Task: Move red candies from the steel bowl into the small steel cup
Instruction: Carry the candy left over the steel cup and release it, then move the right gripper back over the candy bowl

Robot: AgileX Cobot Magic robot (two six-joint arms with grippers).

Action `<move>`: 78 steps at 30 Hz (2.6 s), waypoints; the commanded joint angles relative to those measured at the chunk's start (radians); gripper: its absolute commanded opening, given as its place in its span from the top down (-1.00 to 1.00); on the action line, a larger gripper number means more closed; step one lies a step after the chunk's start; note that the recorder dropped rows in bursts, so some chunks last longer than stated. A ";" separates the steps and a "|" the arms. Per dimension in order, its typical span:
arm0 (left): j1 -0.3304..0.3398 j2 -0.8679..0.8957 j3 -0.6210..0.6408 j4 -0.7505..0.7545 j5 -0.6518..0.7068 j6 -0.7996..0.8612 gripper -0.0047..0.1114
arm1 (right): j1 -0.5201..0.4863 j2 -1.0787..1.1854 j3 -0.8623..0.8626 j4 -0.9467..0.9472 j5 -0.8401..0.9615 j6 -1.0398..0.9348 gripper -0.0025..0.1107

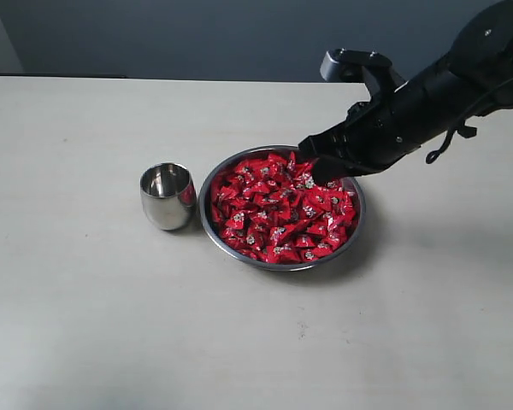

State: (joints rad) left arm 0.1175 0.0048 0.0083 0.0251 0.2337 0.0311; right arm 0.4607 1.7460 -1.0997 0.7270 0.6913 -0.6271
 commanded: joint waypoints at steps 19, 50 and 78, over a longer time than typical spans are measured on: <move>0.002 -0.005 -0.008 0.002 -0.002 -0.002 0.91 | 0.280 0.310 -0.520 0.018 0.075 0.072 0.96; 0.002 -0.005 -0.008 0.002 -0.002 -0.002 0.91 | 0.318 0.449 -0.680 -0.124 0.120 0.201 0.46; 0.002 -0.005 -0.008 0.002 -0.002 -0.002 0.91 | 0.205 -0.178 -0.047 -0.480 0.066 0.358 0.97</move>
State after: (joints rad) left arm 0.1175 0.0048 0.0083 0.0251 0.2337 0.0311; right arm 0.7051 1.6316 -1.2050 0.2547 0.7842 -0.2770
